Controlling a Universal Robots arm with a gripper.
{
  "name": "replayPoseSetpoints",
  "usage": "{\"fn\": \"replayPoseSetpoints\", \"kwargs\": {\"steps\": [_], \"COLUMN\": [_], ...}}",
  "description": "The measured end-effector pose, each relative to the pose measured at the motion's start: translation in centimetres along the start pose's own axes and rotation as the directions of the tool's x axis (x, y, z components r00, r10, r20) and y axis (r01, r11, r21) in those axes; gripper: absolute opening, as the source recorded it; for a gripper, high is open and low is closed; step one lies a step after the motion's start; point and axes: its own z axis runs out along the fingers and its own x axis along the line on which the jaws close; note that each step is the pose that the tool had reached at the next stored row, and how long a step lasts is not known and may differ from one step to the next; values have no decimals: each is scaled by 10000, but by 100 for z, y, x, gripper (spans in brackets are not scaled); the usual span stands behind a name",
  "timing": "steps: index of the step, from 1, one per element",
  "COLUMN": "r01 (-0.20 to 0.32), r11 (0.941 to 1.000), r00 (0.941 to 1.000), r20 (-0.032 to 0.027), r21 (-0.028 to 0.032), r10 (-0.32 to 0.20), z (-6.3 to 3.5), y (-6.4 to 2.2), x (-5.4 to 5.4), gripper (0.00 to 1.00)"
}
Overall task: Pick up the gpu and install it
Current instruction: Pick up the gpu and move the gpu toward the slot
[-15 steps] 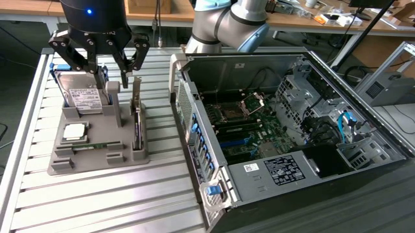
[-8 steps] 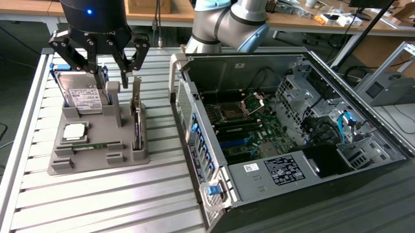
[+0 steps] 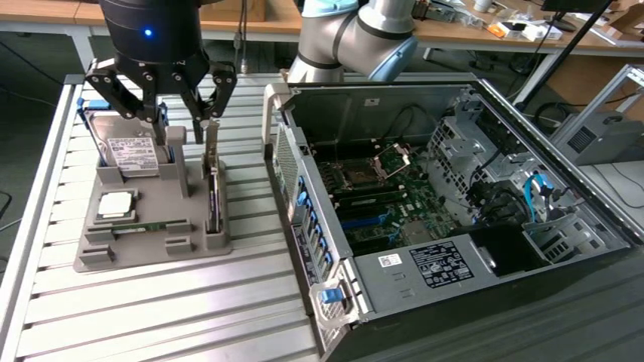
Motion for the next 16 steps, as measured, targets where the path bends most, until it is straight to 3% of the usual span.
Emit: {"fn": "replayPoseSetpoints", "kwargs": {"steps": [16], "r01": [0], "r11": [10000], "r00": [10000], "r20": [0], "r21": [0], "r10": [0], "z": [59], "y": [-3], "x": [1], "gripper": [48]}}
